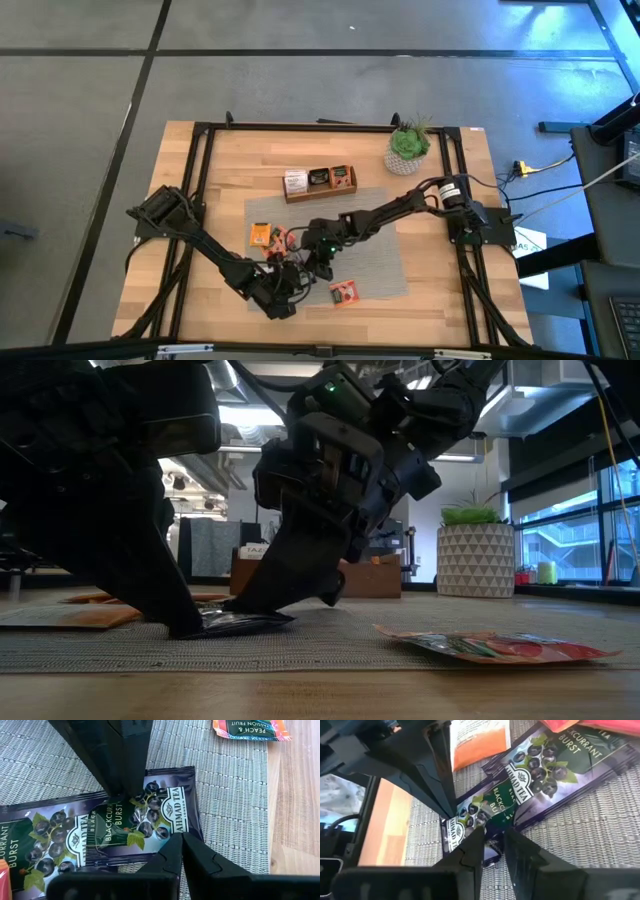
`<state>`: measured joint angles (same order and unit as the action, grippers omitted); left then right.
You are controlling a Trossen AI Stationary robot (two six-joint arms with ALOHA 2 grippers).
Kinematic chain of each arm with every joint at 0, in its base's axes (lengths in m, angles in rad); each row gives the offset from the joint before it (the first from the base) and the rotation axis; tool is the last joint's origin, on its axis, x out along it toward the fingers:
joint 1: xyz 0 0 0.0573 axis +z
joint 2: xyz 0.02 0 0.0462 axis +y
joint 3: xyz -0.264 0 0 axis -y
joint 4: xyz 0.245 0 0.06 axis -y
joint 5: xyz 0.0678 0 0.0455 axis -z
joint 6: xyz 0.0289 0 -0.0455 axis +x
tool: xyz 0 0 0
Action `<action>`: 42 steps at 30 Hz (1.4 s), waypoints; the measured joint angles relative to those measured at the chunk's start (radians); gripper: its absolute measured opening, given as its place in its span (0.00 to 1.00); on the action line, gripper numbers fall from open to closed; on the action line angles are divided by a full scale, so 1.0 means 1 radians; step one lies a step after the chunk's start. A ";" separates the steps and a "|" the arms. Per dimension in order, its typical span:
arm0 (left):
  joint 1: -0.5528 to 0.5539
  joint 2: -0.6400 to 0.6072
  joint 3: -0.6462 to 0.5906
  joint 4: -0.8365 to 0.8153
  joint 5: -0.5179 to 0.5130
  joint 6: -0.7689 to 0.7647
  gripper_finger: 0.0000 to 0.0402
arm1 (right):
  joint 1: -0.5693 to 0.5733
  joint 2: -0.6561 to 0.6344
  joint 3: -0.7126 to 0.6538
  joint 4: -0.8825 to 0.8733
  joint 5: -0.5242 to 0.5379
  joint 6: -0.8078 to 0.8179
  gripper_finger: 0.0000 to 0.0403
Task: Pick & Place Tea
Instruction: Put the blue tea bag into the middle section of the wooden organizer
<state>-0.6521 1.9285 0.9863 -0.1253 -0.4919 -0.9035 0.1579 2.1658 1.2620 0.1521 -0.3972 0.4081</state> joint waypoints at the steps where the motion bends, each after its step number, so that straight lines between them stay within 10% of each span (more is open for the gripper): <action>1: 0.000 0.000 0.000 0.000 0.000 0.000 0.03 | -0.001 0.000 0.004 -0.002 -0.002 -0.002 0.20; 17: -0.002 0.000 0.000 0.000 -0.011 0.000 0.03 | -0.001 0.001 0.039 -0.029 0.034 -0.189 0.23; 30: -0.002 0.000 0.000 0.000 -0.012 0.000 0.03 | -0.005 0.001 0.039 -0.032 0.008 -0.151 0.55; 42: -0.002 0.000 0.000 0.001 -0.013 0.000 0.02 | -0.005 0.001 0.039 -0.051 0.004 -0.103 0.47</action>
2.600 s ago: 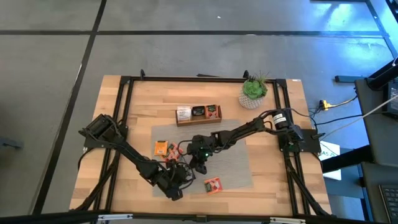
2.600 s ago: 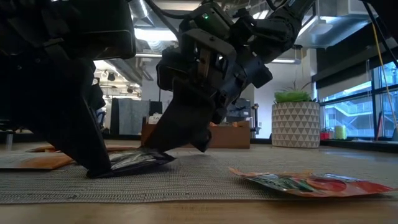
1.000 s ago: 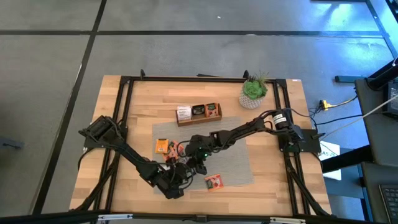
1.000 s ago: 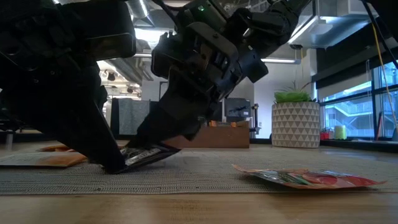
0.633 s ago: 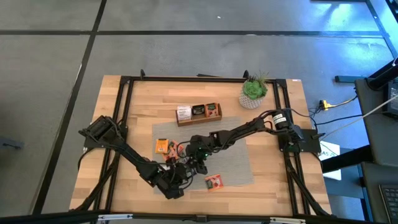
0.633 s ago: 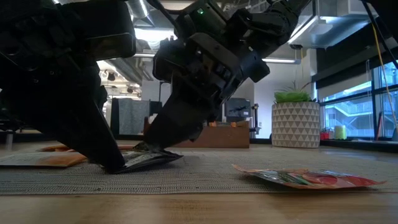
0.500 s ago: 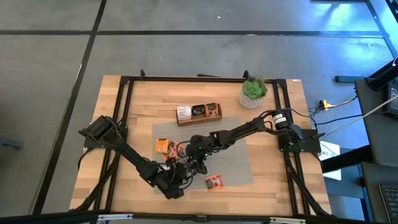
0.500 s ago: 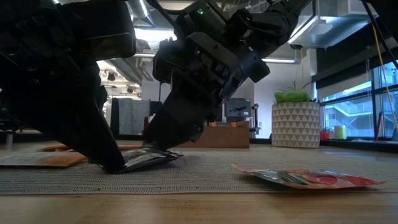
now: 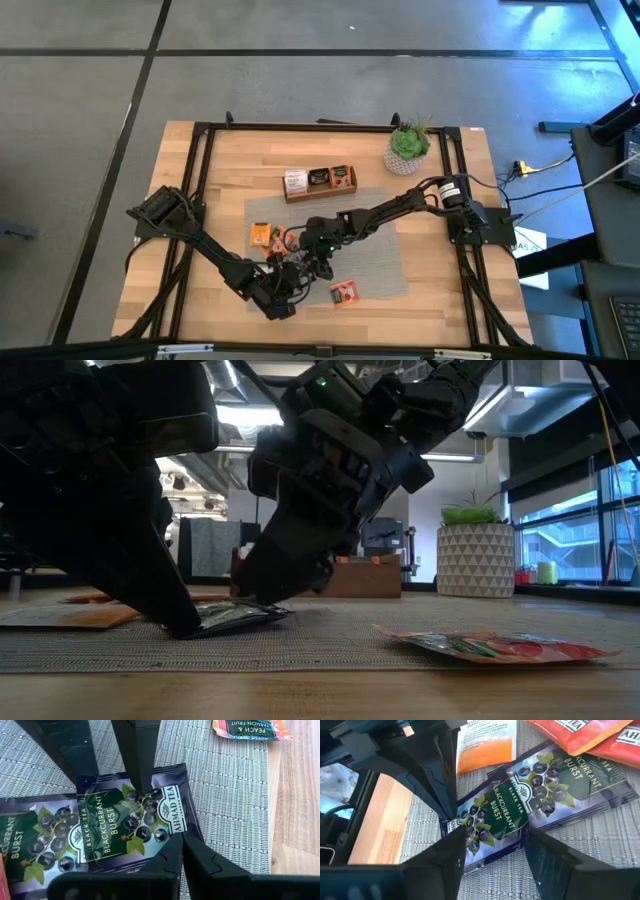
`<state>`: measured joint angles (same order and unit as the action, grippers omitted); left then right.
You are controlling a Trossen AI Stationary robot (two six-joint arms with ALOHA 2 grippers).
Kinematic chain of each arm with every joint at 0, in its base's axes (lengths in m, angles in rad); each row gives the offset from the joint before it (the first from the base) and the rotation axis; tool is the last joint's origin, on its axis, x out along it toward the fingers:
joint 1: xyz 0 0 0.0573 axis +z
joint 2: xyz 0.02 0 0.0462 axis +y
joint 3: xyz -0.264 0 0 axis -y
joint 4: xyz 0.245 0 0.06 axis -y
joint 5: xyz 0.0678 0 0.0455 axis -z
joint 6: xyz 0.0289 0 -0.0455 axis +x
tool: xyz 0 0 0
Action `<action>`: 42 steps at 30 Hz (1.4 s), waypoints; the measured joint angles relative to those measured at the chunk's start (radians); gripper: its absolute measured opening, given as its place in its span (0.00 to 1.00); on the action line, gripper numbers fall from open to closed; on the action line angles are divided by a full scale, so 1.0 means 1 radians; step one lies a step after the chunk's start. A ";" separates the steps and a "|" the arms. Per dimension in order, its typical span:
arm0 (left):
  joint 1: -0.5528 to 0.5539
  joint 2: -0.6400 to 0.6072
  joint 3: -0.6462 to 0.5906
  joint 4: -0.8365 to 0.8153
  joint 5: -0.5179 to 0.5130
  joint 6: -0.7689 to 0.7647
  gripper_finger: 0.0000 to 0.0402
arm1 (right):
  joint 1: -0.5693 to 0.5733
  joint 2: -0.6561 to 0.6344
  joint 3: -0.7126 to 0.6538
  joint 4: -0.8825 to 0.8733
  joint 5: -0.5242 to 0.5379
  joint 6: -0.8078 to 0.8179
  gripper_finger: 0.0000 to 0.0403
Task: Pick & Place Tea
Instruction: Put the blue tea bag into the middle section of the wooden organizer
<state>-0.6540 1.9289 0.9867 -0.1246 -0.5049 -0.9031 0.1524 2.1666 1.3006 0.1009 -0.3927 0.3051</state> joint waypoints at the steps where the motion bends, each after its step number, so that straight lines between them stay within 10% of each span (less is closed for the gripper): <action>1: 0.000 0.000 0.000 0.000 0.000 0.000 0.03 | 0.000 0.000 0.000 -0.002 0.000 0.015 0.45; 42: 0.000 0.000 0.001 -0.004 -0.014 0.001 0.02 | -0.013 0.000 -0.001 -0.009 0.048 0.053 0.01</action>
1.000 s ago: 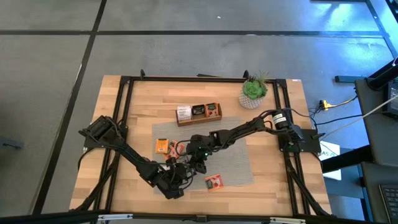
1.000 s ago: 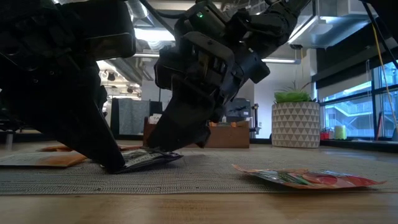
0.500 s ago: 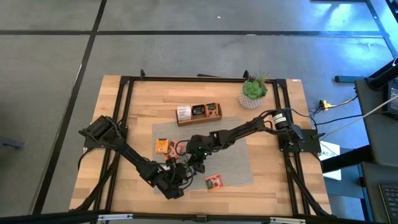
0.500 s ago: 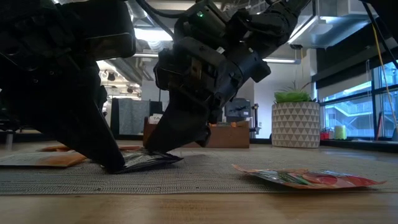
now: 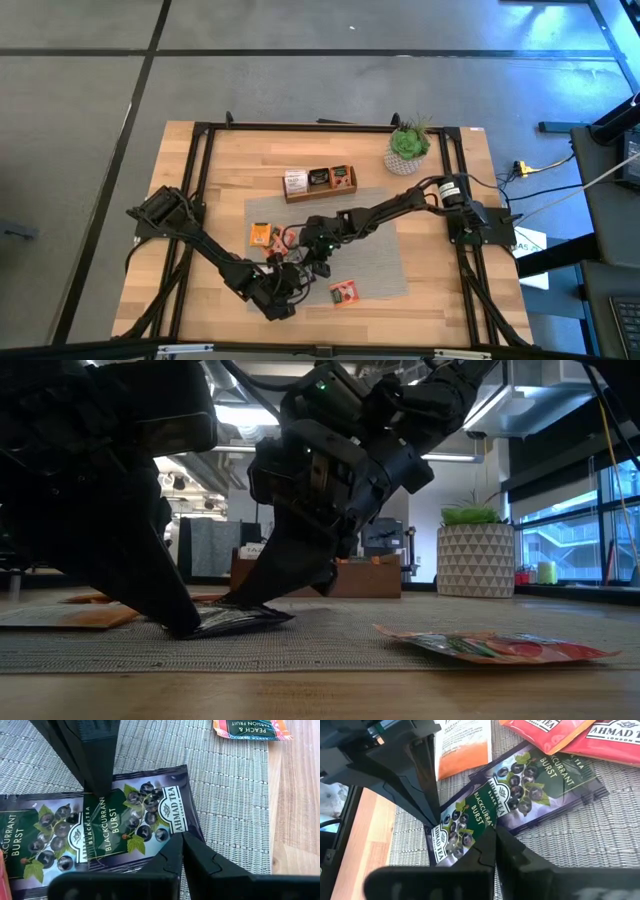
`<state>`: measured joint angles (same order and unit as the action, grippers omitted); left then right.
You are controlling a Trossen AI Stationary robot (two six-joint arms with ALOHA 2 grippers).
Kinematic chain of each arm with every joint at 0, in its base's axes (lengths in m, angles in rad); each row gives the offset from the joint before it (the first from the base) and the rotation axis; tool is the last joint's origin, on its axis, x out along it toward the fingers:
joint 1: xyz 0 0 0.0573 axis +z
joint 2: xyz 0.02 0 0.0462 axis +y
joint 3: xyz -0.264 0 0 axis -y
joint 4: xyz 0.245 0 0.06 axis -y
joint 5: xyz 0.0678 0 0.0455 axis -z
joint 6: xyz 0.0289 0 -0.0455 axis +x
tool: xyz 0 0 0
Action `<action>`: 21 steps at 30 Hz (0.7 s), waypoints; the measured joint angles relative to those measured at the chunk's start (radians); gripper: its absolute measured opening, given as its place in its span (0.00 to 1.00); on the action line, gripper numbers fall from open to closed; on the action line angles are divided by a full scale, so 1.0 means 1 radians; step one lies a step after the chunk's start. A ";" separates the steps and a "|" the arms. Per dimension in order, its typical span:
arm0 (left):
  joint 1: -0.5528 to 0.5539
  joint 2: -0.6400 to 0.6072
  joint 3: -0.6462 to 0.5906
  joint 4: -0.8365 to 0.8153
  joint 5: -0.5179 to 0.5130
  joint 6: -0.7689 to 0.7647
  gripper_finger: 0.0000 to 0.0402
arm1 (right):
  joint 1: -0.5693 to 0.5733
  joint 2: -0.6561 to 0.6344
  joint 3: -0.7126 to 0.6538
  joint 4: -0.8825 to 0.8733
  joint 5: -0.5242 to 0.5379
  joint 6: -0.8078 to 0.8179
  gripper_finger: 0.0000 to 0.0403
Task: Pick & Place Tea
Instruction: Put the blue tea bag into the middle section of the wooden organizer
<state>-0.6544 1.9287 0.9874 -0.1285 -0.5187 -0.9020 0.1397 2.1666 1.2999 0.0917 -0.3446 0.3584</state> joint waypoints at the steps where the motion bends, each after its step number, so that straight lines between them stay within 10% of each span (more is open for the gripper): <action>1: -0.001 -0.002 0.000 0.001 -0.001 -0.002 0.02 | -0.004 -0.001 0.000 -0.001 -0.001 0.000 0.01; 21: -0.012 -0.227 -0.003 0.001 -0.163 0.002 0.03 | -0.227 -0.389 -0.012 -0.273 0.006 -0.188 0.00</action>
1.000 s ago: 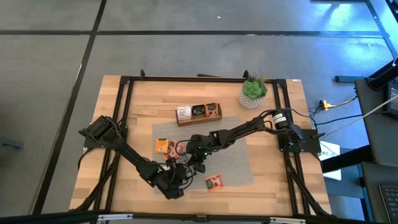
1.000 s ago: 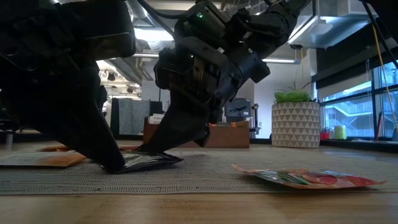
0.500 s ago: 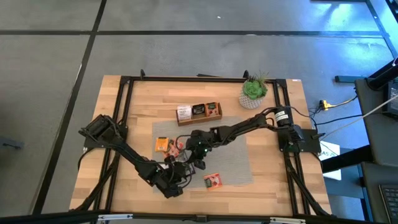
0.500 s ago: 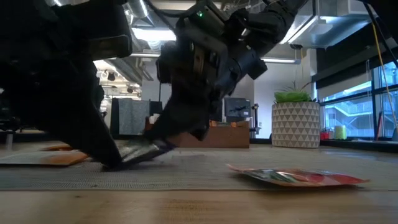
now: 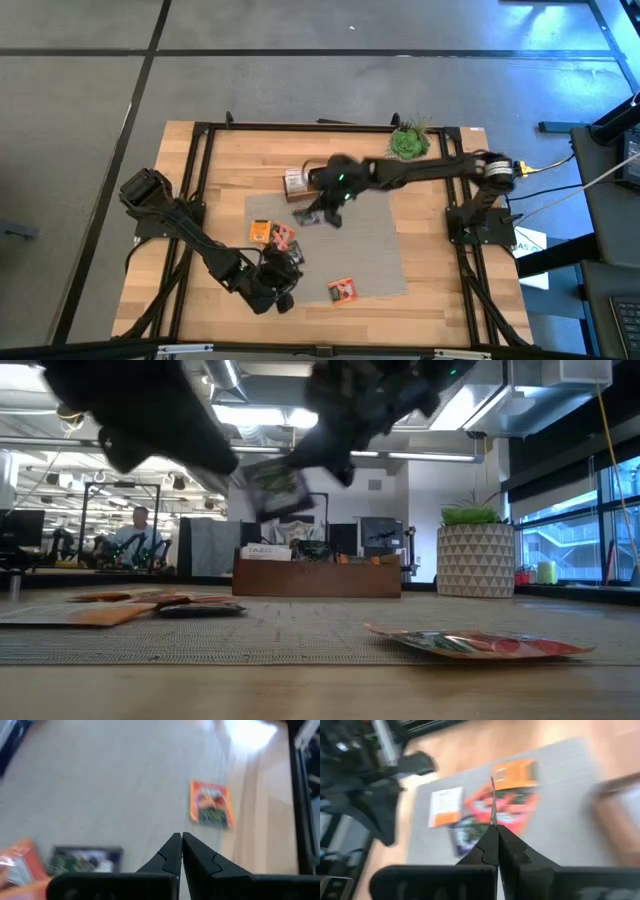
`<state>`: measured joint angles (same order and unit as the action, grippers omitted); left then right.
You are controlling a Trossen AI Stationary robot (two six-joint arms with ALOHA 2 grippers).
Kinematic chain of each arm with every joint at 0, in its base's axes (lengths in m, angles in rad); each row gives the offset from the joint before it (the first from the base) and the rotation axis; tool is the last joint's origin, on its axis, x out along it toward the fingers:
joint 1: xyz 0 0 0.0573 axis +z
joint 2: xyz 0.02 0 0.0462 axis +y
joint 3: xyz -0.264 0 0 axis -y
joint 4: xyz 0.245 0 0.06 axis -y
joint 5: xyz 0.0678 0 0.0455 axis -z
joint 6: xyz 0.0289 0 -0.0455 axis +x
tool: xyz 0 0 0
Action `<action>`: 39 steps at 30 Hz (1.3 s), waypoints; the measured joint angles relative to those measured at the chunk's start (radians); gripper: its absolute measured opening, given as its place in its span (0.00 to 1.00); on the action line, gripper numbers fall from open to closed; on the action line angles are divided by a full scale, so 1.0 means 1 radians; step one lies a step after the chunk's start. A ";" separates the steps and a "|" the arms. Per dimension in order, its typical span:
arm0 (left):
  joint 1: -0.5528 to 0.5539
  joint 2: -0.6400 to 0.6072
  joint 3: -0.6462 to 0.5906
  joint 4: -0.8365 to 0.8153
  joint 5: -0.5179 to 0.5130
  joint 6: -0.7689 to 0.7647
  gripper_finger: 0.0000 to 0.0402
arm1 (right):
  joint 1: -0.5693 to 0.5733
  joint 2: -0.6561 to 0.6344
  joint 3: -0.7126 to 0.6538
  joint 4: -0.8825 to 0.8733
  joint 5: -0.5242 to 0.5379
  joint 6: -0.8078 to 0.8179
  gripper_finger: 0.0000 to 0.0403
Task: Pick & Place Tea
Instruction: Put the blue tea bag into the middle section of the wooden organizer
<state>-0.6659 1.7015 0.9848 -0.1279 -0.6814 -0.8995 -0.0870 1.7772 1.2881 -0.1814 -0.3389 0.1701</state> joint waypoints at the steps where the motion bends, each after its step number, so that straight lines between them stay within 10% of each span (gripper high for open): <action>1: 0.000 -0.010 0.000 -0.002 -0.018 0.004 0.03 | -0.020 -0.036 -0.013 -0.015 0.005 -0.018 0.00; 11: 0.039 -0.060 0.002 -0.053 -0.094 0.023 0.03 | -0.207 -0.278 -0.306 0.282 0.092 -0.154 0.00; 39: 0.099 -0.061 0.002 -0.068 -0.028 0.022 0.03 | -0.256 -0.044 -0.393 0.543 0.190 -0.332 0.02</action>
<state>-0.5671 1.6409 0.9867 -0.1961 -0.7091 -0.8772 -0.3431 1.7336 0.8948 0.3612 -0.1491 -0.1621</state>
